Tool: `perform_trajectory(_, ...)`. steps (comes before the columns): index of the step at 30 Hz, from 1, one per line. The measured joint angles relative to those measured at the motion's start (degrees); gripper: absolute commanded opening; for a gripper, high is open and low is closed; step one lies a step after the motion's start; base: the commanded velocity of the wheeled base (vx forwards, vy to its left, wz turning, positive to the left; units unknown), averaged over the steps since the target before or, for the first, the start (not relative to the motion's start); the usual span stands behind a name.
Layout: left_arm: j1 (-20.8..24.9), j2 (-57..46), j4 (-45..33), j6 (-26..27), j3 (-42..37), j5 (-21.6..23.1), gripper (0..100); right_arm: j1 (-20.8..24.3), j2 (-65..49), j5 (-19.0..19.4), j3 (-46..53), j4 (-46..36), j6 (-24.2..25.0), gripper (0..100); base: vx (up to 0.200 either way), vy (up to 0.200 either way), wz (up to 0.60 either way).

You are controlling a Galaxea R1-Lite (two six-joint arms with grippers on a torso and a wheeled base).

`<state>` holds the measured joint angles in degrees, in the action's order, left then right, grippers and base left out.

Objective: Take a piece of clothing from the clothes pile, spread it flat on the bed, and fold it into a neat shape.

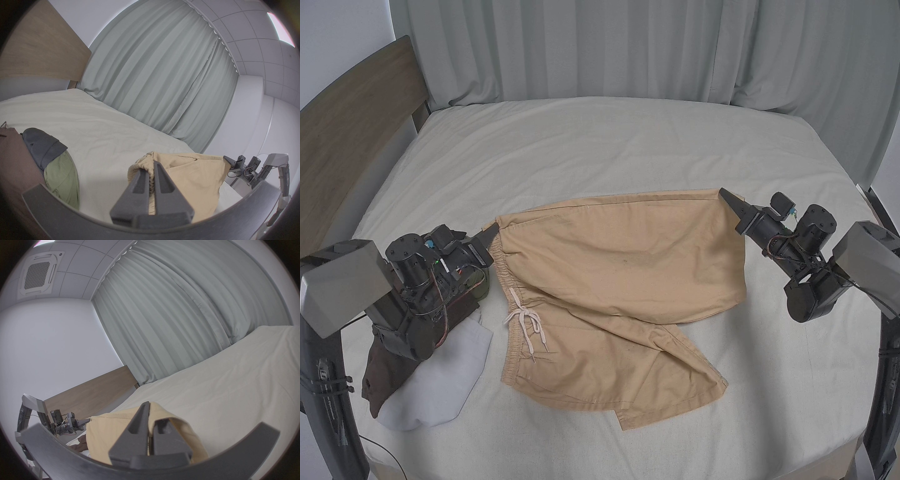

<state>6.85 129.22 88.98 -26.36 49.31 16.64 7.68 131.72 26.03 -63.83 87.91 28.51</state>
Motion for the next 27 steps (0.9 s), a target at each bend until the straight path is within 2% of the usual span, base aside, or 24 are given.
perform_trajectory(12,0.09,5.42,0.0,-3.91,5.38,-1.58,0,-0.71,6.95,-0.11,-9.85,-3.47,0.11,0,0.0,0.0,0.0)
perform_trajectory(21,0.0,7.66,0.0,-4.44,7.77,-2.47,0,-0.85,9.98,-0.13,-13.64,-4.29,0.0,0,0.0,0.0,0.0)
perform_trajectory(22,0.0,7.79,0.0,-4.77,7.85,-2.5,0,-0.85,10.2,-0.13,-13.84,-4.29,-0.02,100,0.0,0.0,0.0)
perform_trajectory(23,-0.05,7.88,0.0,-5.12,7.88,-2.5,0,-0.85,10.35,-0.13,-13.98,-4.29,-0.02,100,0.0,0.0,0.0)
perform_trajectory(24,-0.05,7.96,0.0,-5.58,7.94,-2.52,100,-0.85,10.51,-0.15,-14.07,-4.27,-0.05,100,0.0,0.0,0.0)
perform_trajectory(27,-0.1,8.09,-0.02,-6.95,8.27,-2.5,100,-0.9,10.81,-0.22,-14.34,-4.29,-0.13,100,0.0,0.0,0.0)
